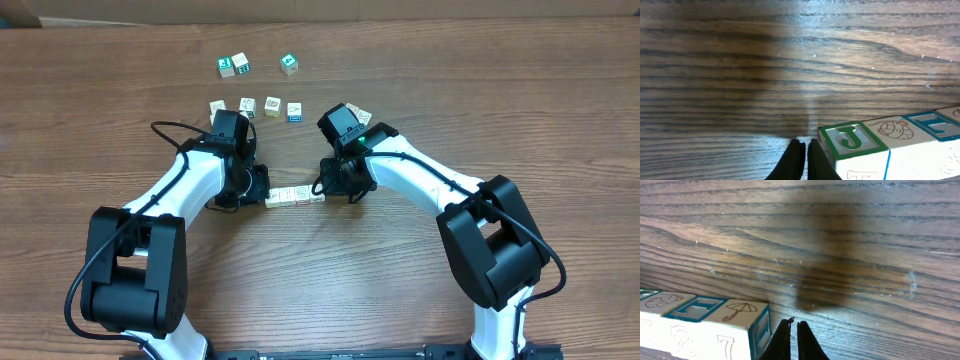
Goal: Form a horizontal line
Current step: 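Press the row from both ends with left and right grippers to align it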
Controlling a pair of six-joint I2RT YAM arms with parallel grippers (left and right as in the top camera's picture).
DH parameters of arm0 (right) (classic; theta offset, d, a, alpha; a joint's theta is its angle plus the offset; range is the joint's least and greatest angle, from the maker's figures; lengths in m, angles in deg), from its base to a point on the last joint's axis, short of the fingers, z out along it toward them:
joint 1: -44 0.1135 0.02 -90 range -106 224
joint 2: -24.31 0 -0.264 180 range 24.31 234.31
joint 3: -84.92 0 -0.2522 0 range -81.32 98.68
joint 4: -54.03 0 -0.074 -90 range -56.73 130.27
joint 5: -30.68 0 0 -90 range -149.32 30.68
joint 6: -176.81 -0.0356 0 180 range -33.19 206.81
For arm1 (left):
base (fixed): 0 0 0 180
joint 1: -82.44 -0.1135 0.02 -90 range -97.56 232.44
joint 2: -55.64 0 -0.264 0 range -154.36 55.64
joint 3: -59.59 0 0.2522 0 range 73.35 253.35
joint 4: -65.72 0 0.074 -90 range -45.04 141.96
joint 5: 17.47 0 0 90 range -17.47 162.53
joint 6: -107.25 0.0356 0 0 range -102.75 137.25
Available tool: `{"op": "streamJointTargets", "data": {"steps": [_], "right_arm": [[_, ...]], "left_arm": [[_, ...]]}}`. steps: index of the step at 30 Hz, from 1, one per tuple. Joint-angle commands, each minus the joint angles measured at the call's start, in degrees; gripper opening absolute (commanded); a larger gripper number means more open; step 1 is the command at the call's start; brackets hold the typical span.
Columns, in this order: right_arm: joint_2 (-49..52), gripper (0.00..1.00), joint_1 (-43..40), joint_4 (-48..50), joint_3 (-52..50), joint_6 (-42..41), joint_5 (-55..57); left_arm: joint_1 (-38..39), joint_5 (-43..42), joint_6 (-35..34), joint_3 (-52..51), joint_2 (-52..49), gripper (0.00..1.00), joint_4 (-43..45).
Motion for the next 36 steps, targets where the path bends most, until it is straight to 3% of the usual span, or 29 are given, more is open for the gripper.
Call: {"op": "streamJointTargets", "data": {"steps": [1, 36], "right_arm": [[0.4, 0.04, 0.2, 0.2, -0.4, -0.2, -0.7], [1.7, 0.04, 0.2, 1.6, -0.4, -0.4, -2.6]], "left_arm": [[0.4, -0.2, 0.1, -0.6, 1.5, 0.04, 0.2], [0.4, -0.3, 0.0, -1.0, 1.5, 0.04, 0.5]]}}
